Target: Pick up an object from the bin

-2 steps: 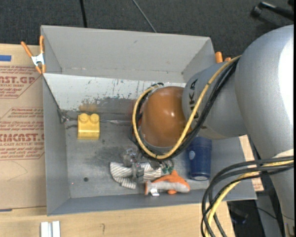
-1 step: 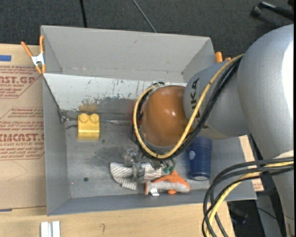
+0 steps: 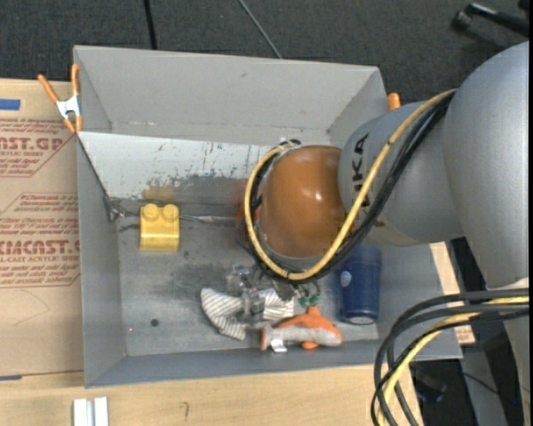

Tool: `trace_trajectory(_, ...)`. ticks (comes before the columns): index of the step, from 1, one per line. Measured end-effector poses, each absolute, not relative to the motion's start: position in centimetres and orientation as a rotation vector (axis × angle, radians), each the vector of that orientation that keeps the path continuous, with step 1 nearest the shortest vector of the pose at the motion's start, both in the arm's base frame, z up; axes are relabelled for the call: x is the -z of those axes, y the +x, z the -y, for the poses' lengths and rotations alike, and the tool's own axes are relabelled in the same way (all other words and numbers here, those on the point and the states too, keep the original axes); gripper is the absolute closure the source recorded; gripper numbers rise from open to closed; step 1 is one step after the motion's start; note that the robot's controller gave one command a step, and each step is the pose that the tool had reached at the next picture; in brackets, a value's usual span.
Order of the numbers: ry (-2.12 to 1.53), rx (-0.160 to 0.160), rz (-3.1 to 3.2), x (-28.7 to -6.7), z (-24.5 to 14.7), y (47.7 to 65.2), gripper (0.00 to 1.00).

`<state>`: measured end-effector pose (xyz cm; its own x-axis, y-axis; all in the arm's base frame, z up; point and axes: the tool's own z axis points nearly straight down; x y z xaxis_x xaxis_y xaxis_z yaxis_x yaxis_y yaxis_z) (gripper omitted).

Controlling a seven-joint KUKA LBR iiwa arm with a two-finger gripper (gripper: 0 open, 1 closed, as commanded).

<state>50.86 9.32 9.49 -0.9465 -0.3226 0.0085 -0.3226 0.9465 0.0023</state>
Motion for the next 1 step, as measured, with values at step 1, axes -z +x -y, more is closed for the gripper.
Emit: trace_trajectory(1,0.514,0.000,3.100,-11.34,-9.36,51.05,1.00)
